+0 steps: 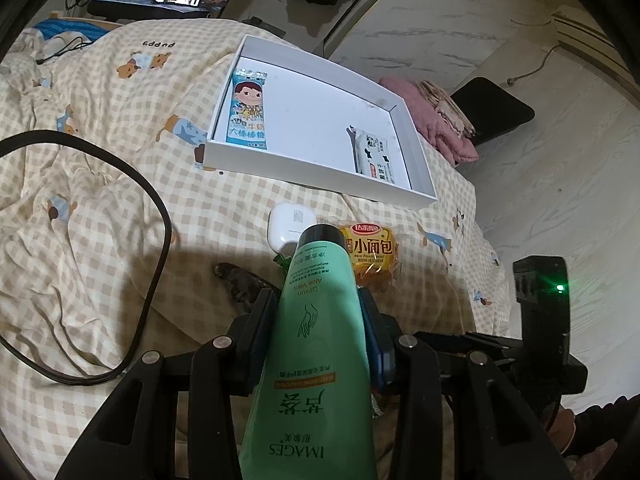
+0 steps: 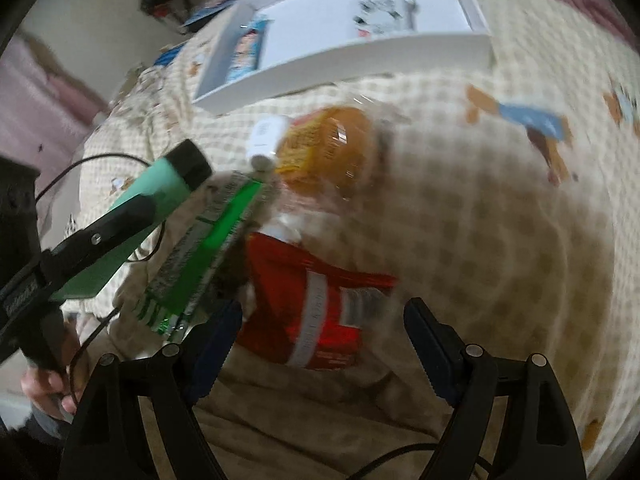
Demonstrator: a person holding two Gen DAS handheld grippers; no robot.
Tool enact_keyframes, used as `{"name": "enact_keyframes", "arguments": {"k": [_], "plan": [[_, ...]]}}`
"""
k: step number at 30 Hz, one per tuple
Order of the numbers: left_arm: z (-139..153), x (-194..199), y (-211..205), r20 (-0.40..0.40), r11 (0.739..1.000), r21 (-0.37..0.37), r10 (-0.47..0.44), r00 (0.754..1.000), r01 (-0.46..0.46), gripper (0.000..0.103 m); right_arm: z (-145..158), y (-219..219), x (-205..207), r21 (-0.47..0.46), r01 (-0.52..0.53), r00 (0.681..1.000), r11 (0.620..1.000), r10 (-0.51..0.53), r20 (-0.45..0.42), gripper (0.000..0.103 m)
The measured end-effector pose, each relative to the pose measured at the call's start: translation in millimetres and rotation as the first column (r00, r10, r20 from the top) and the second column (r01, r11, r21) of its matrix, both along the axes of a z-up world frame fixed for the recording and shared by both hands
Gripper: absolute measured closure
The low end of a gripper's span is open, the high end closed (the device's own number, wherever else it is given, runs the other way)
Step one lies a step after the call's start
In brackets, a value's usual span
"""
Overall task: Organize objects
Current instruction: 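Lower the right tool onto the red chip bag and grasp it, then carry the tube bottle and chip bag over the white box with both tools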
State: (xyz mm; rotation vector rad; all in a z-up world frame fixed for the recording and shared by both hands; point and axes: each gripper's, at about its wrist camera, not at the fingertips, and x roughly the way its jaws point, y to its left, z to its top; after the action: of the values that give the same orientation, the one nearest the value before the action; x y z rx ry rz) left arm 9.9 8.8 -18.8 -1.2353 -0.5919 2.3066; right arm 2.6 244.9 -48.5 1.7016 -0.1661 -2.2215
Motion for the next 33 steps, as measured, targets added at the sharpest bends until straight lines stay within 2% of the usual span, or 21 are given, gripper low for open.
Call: {"name": "enact_keyframes", "arguments": {"k": [5, 7, 10, 17, 21, 33], "plan": [[-0.4, -0.1, 0.8, 0.004, 1.000, -0.001, -0.004, 1.000, 0.004, 0.059, -8.1, 9.2, -1.0, -0.074, 0.028, 0.998, 0.997, -0.024, 0.062, 0.020], [-0.7, -0.5, 1.3, 0.006, 1.000, -0.003, -0.004, 1.000, 0.004, 0.059, -7.4, 11.0, -0.7, -0.097, 0.029, 0.998, 0.995, -0.023, 0.066, 0.054], [-0.8, -0.8, 1.2, 0.005, 1.000, -0.002, -0.002, 1.000, 0.002, 0.059, -1.4, 7.3, -0.4, -0.081, 0.004, 0.999, 0.997, 0.000, 0.043, 0.061], [-1.9, -1.2, 1.8, 0.006, 1.000, -0.004, -0.002, 1.000, 0.002, 0.059, 21.8, 8.9, -2.1, -0.109, -0.014, 1.000, 0.994, 0.011, -0.028, 0.062], [-2.5, -1.5, 1.9, 0.011, 1.000, -0.001, -0.002, 1.000, 0.002, 0.059, 36.0, 1.1, -3.6, -0.087, -0.047, 0.995, 0.995, 0.039, -0.096, 0.062], [-4.2, -1.7, 2.1, 0.023, 1.000, 0.018, -0.014, 1.000, 0.014, 0.059, 41.2, -9.4, -1.7, -0.131, -0.110, 0.990, 0.985, 0.097, -0.104, 0.062]]}}
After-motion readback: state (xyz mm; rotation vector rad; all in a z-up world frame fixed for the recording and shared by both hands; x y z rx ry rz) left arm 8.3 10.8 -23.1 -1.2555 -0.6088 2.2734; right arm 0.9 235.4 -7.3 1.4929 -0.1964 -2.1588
